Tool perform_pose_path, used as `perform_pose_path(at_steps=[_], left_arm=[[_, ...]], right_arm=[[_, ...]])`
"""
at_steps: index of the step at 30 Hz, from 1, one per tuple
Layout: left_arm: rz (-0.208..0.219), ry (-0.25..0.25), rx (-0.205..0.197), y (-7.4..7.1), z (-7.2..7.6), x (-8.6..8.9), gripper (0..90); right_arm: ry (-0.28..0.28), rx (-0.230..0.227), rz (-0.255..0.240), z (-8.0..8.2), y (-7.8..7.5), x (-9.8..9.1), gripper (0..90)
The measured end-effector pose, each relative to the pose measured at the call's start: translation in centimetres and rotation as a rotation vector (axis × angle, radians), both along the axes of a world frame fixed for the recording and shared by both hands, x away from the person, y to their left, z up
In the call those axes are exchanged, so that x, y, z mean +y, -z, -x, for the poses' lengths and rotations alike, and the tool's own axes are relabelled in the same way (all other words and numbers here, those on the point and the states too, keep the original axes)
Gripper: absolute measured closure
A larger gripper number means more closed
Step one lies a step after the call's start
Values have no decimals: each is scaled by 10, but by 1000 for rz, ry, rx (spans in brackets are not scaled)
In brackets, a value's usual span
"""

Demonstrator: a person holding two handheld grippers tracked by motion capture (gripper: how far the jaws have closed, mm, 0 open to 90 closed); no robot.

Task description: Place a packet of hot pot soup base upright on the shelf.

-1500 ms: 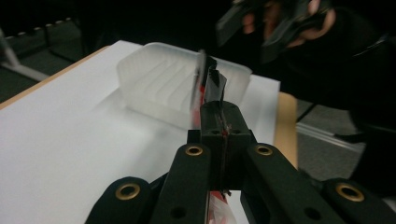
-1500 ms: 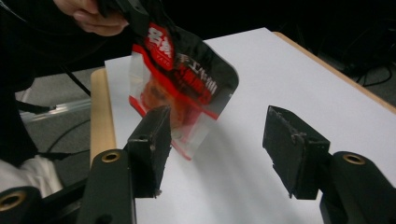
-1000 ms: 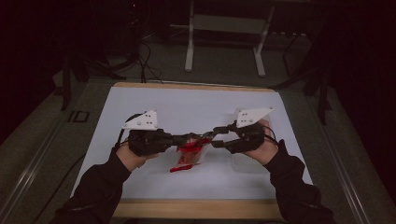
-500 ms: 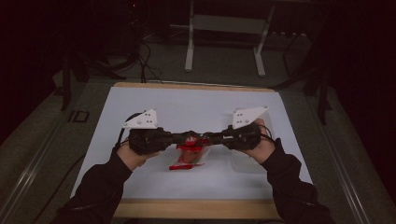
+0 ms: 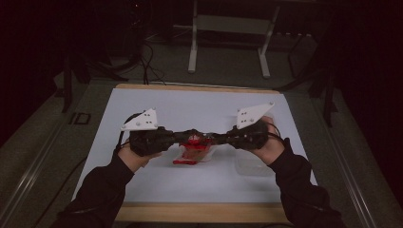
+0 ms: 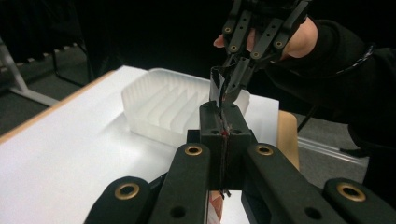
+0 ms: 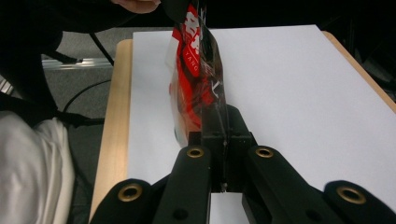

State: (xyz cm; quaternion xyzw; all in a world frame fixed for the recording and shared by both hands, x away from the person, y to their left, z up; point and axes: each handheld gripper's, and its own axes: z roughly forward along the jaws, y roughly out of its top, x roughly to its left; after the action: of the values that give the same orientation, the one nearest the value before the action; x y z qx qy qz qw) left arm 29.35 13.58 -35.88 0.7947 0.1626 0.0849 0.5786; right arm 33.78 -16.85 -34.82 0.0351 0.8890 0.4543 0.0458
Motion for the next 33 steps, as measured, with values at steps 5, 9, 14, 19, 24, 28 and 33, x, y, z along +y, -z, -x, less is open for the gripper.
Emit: perform_pose_path(at_steps=[5, 9, 14, 19, 24, 28, 33], left_arm=[[15, -1, -14, -6, 1, -2, 829], [65, -3, -17, -8, 2, 1, 568], [75, -82, 3, 0, 4, 10, 232], [51, -102, 33, 13, 3, 23, 46], [-15, -166, 28, 32, 6, 27, 8], [-32, -186, 39, 45, 8, 33, 9], [-59, -221, 52, 60, 11, 40, 9]], right_arm=[[7, 12, 18, 1, -12, -2, 900], [21, -5, 23, 1, -22, -7, 900], [35, -17, 39, 1, -32, -18, 900], [72, -30, 47, -2, -40, -35, 900], [104, -46, 50, -5, -45, -53, 900], [129, -70, 41, -7, -49, -69, 900], [160, -107, 47, -10, -50, -88, 900]])
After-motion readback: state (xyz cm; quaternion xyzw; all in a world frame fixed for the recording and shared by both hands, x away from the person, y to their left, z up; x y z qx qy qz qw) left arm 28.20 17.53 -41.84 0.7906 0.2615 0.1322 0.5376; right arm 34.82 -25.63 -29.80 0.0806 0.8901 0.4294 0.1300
